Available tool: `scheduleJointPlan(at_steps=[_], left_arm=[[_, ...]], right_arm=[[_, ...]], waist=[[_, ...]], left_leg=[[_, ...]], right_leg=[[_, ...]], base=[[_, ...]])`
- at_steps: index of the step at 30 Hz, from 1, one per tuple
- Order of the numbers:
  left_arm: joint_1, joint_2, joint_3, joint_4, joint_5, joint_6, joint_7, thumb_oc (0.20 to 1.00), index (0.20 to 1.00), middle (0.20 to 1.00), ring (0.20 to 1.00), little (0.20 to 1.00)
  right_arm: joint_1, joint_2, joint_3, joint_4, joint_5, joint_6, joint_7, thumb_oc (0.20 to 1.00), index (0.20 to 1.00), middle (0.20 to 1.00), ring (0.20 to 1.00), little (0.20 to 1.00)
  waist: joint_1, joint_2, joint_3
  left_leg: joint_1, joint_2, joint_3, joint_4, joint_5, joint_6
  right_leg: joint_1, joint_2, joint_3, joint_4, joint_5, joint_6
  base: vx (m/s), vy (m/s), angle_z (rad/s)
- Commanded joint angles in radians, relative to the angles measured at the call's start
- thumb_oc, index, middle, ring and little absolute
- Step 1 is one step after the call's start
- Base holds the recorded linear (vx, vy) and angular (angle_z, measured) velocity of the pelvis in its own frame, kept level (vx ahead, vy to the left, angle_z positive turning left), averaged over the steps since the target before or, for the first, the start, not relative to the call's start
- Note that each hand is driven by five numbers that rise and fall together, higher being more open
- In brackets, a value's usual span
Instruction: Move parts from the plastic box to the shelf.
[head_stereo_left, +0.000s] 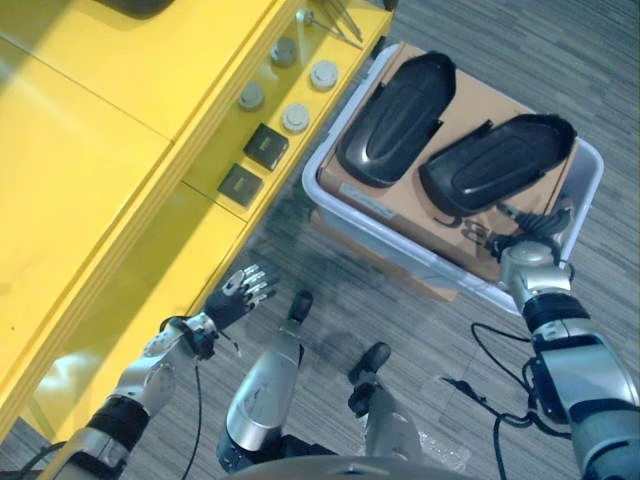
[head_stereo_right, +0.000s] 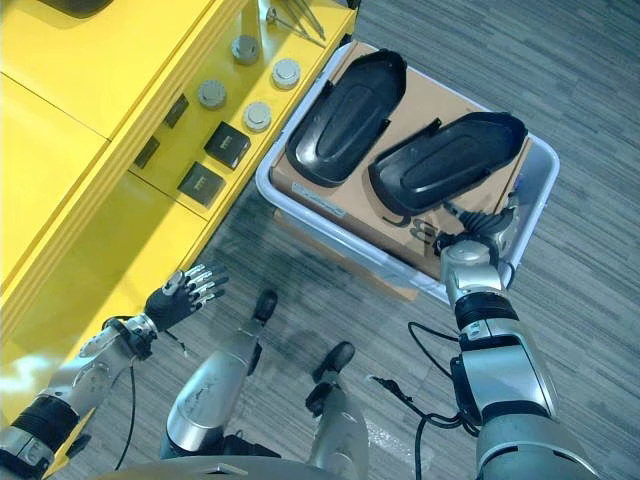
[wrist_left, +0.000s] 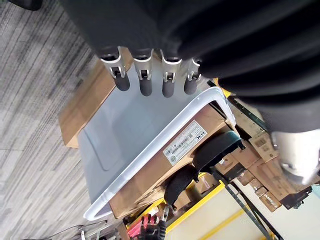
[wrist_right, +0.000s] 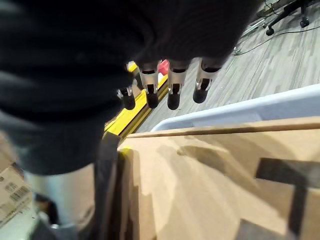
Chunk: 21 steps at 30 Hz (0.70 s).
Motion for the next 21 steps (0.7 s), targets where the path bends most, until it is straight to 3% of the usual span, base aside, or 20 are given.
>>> scheduleJointPlan(at_steps=[1,9,15,18,21], left_arm=[[0.095,0.009,0.04,-0.099,-0.006,-0.016,-0.058,1.0,1.0,1.0,1.0,1.0],[0.141,0.009,0.068,-0.14,-0.009,0.048,-0.087,1.0,1.0,1.0,1.0,1.0],[0.145,-0.008,0.073,-0.114,0.006,0.042,-0.078,1.0,1.0,1.0,1.0,1.0],[0.126,-0.013,0.064,-0.098,0.006,0.032,-0.077,1.0,1.0,1.0,1.0,1.0],[0.094,-0.012,0.052,-0.079,0.0,0.024,-0.09,1.0,1.0,1.0,1.0,1.0]], right_arm=[[0.039,-0.117,0.016,-0.102,-0.078,-0.015,-0.074,1.0,1.0,1.0,1.0,1.0],[0.059,-0.123,-0.026,-0.292,-0.133,0.035,-0.03,1.0,1.0,1.0,1.0,1.0],[0.062,-0.076,0.012,-0.272,-0.14,0.106,-0.005,1.0,1.0,1.0,1.0,1.0],[0.042,-0.052,0.048,-0.191,-0.135,0.098,-0.032,1.0,1.0,1.0,1.0,1.0],[0.001,-0.032,0.083,-0.04,-0.079,0.04,-0.094,1.0,1.0,1.0,1.0,1.0]], waist=[[-0.004,-0.019,-0.085],[-0.01,-0.024,-0.119],[-0.001,-0.022,-0.13],[0.009,-0.017,-0.125],[0.026,-0.006,-0.12]], left_leg=[[-0.022,-0.024,-0.124,-0.035,-0.06,0.02],[0.013,-0.018,-0.121,-0.057,-0.055,0.015],[0.027,-0.016,-0.116,-0.052,-0.059,0.01],[0.024,-0.015,-0.112,-0.042,-0.064,0.009],[0.009,-0.018,-0.114,-0.039,-0.06,0.009]], right_leg=[[0.013,-0.008,0.01,0.085,-0.085,0.093],[0.05,-0.011,0.008,0.063,-0.089,0.092],[0.072,-0.02,0.0,0.059,-0.093,0.089],[0.074,-0.026,-0.003,0.064,-0.096,0.088],[0.067,-0.031,-0.014,0.061,-0.091,0.089]], base=[[0.04,0.021,-0.05],[0.03,0.029,-0.05],[0.04,0.026,-0.04],[0.0,0.0,0.0],[-0.02,0.008,-0.01]])
